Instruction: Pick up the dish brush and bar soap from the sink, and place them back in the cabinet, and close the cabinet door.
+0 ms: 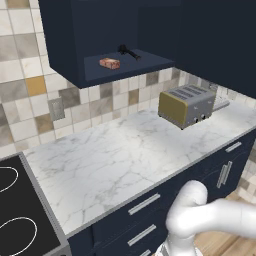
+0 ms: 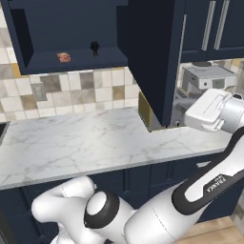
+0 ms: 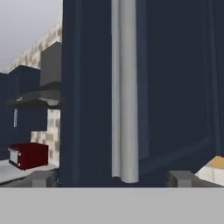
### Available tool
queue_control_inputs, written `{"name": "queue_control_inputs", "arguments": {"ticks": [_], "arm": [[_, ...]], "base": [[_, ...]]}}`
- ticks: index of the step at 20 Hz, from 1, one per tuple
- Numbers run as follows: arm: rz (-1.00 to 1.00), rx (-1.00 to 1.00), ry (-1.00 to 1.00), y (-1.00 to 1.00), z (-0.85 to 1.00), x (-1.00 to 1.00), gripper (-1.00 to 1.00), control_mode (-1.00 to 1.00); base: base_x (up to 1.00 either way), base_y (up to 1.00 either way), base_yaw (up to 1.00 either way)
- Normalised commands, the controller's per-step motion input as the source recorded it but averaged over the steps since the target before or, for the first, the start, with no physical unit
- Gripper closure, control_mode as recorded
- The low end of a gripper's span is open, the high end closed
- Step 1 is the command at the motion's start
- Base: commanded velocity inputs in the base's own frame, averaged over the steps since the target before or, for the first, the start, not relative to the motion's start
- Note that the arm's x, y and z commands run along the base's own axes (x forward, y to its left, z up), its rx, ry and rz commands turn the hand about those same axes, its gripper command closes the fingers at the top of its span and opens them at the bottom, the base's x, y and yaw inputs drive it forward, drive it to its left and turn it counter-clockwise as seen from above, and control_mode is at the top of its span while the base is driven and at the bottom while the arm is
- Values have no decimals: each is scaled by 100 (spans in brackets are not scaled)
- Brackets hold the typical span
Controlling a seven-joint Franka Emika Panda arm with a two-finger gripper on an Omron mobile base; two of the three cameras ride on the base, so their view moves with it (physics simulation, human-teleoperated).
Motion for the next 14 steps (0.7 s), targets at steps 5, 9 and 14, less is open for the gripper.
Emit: {"name": "queue_control_inputs", "arguments": {"ticks": [5, 9, 14], "arm": [[6, 1, 0, -16, -9, 37, -100, -100], [7, 2, 0, -19, -9, 39, -100, -100], [6, 1, 0, -18, -9, 39, -100, -100]], "base": [[0, 0, 0], [0, 0, 0], [0, 0, 0]]}}
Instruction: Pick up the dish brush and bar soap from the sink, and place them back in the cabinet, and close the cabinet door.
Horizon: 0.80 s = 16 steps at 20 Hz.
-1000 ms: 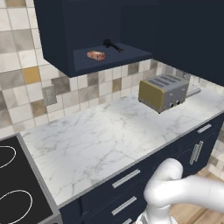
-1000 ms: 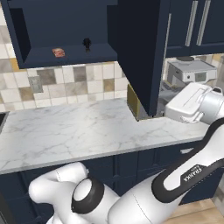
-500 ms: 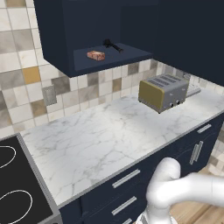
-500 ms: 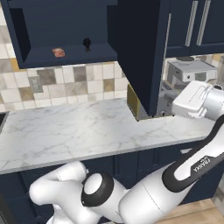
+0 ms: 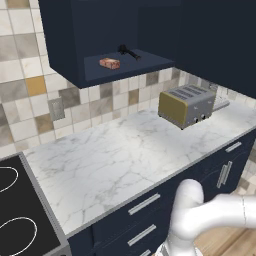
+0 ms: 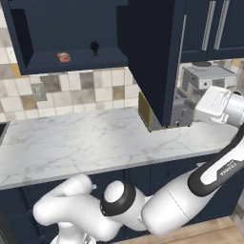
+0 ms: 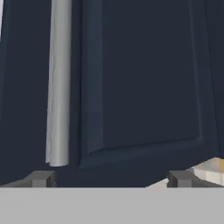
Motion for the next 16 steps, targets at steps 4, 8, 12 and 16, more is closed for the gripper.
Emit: {"name": "queue_control_inputs", "arguments": {"ticks": [4, 8, 12, 16], "arm": [[6, 0, 0, -11, -11, 37, -100, -100], [7, 0, 0, -2, -12, 37, -100, -100], [5, 0, 0, 0, -8, 23, -100, -100], [1, 0, 0, 0, -1, 7, -100, -100]], "base": [[0, 0, 0], [0, 0, 0], [0, 0, 0], [0, 0, 0]]}}
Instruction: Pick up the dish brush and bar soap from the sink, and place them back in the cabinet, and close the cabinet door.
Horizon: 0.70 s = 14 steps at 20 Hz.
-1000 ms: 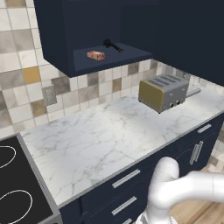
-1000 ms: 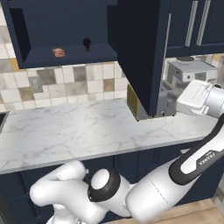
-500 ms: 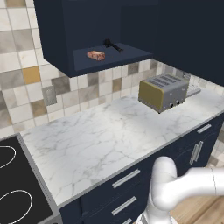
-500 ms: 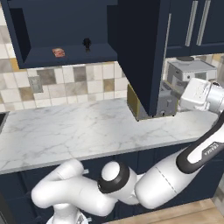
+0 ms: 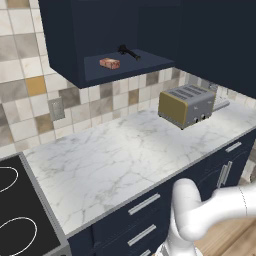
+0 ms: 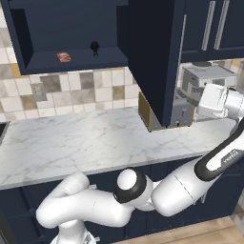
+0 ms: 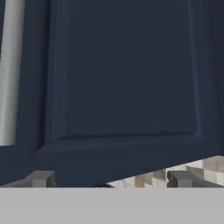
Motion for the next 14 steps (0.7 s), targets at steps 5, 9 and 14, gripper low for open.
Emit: {"name": "queue_control_inputs", "arguments": {"ticks": [5, 9, 14], "arm": [[0, 0, 0, 2, 0, 0, -100, -100], [0, 0, 0, 9, 0, 0, -100, -100], [0, 0, 0, 19, 0, -8, -100, -100]], "base": [[0, 0, 0], [0, 0, 0], [0, 0, 0]]}}
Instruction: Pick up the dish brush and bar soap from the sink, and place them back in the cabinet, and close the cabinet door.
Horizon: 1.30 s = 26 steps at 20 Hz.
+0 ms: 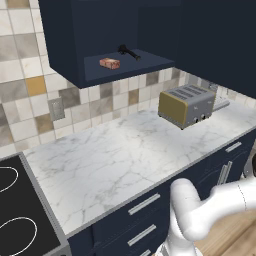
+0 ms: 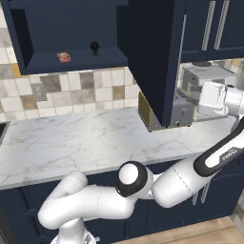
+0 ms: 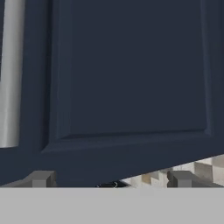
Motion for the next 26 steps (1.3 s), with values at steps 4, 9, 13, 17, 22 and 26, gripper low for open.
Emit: {"name": "queue_control_inputs", "arguments": {"ticks": [4, 9, 13, 17, 22, 26], "arm": [[0, 0, 0, 27, 0, -21, -100, -100], [0, 1, 0, 39, 0, -37, -100, -100], [-3, 2, 0, 43, 0, -41, -100, -100], [-5, 2, 0, 50, 0, -50, -100, -100], [-7, 1, 0, 54, 0, -48, -100, -100], [-7, 0, 0, 61, -1, -35, -100, -100]], "base": [[0, 0, 0], [0, 0, 0], [0, 0, 0], [0, 0, 0], [0, 0, 0], [0, 0, 0]]}}
